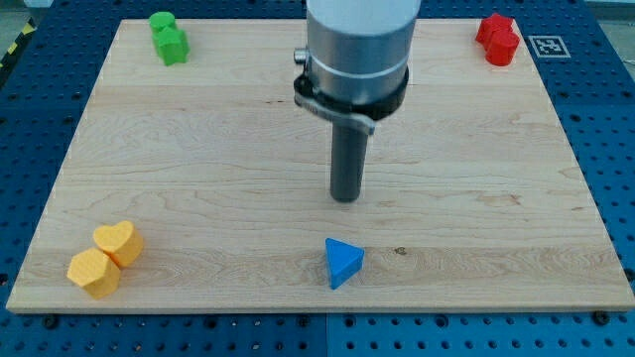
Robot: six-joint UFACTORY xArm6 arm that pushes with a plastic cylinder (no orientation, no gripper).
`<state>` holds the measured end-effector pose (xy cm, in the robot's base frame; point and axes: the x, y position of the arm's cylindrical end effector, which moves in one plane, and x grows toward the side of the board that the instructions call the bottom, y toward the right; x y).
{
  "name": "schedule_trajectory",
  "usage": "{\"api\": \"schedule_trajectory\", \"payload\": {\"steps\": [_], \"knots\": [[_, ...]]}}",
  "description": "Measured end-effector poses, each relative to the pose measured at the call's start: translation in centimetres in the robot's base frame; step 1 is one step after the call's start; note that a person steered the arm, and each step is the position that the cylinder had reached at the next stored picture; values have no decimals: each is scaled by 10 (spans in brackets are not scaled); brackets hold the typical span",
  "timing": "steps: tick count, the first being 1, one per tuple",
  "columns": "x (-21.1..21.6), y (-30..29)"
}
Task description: Push the blue cube into the blue triangle
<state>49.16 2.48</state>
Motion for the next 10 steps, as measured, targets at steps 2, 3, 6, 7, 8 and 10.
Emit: {"api": "schedule_trajectory", "payload": {"steps": [2,3,6,7,8,10], "knots": [[-14,0],[-43,-4],[-170,-26],[-229,-26],[-273,-39],[-299,-22]]}}
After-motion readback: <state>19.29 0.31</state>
